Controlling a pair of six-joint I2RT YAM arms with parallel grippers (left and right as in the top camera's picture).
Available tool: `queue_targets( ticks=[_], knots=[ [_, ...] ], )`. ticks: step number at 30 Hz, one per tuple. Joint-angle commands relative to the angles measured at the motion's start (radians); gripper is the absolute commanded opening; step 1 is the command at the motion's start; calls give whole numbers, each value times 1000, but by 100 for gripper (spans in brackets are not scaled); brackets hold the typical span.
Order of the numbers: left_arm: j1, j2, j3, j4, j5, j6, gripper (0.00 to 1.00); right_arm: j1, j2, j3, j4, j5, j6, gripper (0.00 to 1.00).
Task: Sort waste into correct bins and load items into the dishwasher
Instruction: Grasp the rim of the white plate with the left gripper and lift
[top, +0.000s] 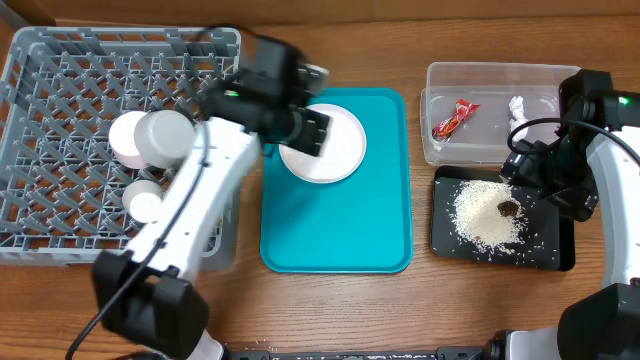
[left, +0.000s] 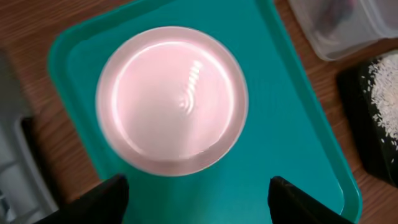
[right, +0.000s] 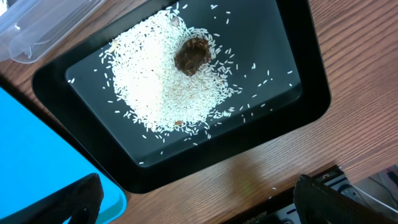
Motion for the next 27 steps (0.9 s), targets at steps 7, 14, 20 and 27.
queue_targets(
  ticks=[7, 14, 20, 27],
  knots=[
    [-153, 226, 13, 99, -165, 23, 73, -2, -9, 2, 1, 9, -3, 100],
    [-181, 352, 13, 106, -163, 23, 70, -2, -9, 2, 1, 9, -3, 100],
    [-182, 418, 13, 68, -162, 21, 58, -2, -9, 2, 2, 9, -3, 100],
    [-192, 422, 13, 32, -158, 11, 25, -2, -9, 2, 0, 9, -3, 100]
  ],
)
